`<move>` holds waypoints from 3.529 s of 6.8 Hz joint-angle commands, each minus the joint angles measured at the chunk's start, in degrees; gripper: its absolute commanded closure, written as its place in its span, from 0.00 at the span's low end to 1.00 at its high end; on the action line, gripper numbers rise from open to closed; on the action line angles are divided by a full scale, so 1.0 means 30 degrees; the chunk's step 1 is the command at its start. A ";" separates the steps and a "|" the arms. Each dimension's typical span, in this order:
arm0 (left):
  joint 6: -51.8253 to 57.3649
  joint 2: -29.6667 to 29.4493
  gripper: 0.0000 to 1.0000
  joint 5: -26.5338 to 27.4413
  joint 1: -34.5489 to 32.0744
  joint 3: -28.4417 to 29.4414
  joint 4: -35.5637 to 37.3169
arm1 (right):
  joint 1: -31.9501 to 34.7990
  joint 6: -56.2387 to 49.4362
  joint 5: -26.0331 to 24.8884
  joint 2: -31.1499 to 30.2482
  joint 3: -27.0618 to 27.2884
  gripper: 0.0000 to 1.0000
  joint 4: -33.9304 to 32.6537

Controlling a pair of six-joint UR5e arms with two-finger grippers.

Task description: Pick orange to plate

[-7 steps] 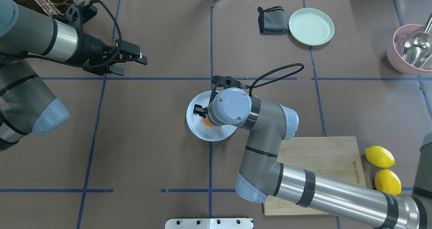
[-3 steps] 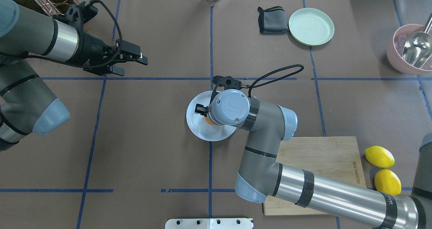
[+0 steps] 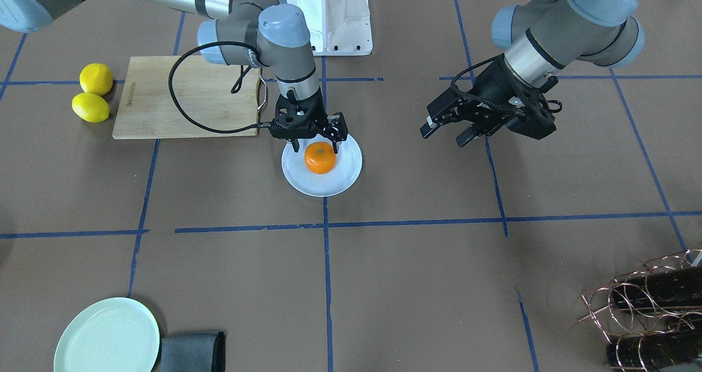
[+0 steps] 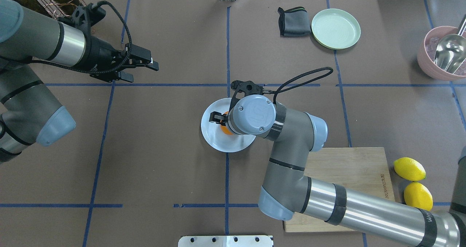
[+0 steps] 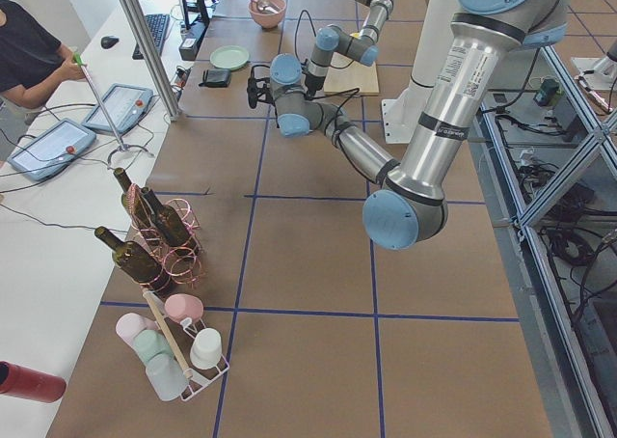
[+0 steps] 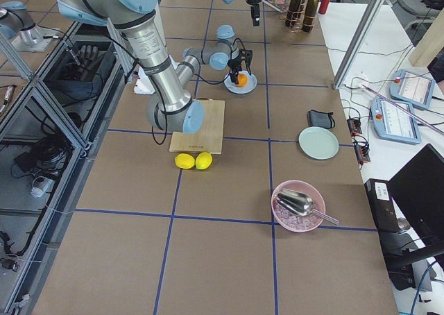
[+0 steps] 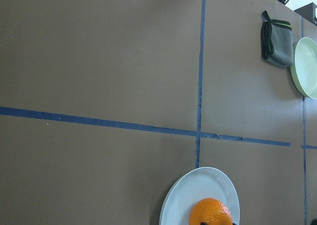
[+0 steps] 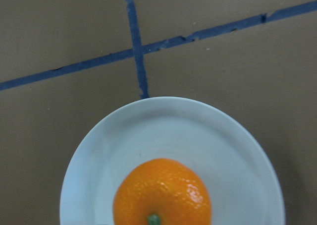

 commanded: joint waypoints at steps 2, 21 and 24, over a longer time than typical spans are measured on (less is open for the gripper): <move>0.2404 0.0900 0.01 0.0134 -0.0133 0.0007 0.0273 | 0.4059 -0.2999 0.5434 -0.6588 0.7667 0.00 -0.1473; 2.8062 1.0837 0.00 -0.4583 -1.2292 -0.0290 1.0397 | 2.0629 -3.1144 1.2835 -1.5870 0.4280 0.00 -0.4935; 2.8119 1.1393 0.00 -0.4583 -1.2351 0.0037 1.0060 | 2.0394 -3.0968 1.2864 -1.5870 0.3724 0.00 -0.4841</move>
